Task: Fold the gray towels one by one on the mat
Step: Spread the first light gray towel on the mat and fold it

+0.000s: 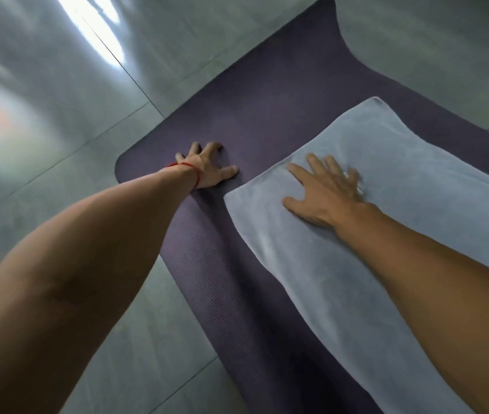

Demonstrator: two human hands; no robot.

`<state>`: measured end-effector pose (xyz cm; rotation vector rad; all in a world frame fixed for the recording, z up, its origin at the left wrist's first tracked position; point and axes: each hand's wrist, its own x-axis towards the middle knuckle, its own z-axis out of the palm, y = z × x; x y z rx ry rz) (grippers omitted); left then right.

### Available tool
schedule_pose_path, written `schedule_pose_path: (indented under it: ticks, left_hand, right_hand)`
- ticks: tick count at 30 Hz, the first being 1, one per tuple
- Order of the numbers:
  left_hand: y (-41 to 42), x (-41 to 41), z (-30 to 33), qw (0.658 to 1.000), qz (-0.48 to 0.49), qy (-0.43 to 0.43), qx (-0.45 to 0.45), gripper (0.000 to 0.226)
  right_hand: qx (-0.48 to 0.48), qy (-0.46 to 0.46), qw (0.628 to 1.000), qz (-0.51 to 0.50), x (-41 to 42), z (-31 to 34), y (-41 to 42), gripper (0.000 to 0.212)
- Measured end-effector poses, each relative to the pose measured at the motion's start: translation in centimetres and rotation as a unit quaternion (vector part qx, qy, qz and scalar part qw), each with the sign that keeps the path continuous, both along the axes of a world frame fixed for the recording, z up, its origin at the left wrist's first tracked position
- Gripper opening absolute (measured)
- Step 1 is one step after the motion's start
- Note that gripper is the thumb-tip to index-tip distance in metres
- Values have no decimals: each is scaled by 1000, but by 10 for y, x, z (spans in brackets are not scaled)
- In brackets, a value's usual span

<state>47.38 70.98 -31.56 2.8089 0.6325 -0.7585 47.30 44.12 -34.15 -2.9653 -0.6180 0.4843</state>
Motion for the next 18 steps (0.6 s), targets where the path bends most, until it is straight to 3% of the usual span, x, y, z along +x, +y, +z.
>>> schedule_pose_path:
  ticks: [3,8,10,13,16,18]
  left_hand:
    - [7,4,-3,1000,-15,-27,2,82]
    - [-10,25,17,997,-46,3,61,89]
    - [-35,23,22,991,-95,-56,76,71]
    - [-69,3,20,992,-84,-90,16,42]
    - [-84,-23,12,992,-114,-50,27,47]
    - [-85,-34,7,987,-135,-74,50,46]
  right_hand:
    - [22,-36,999,-9,-11,-12,0,75]
    - [6,-12,1000,9,-16,-20,-3,78]
    - [13,21,1000,15,-13,-17,-6,80]
    - [47,94,994,8,-5,-10,-8,77]
    - [113,142,983,-22,5,3,-16,69]
    - [157,146,976,-32,2,11,-29,68]
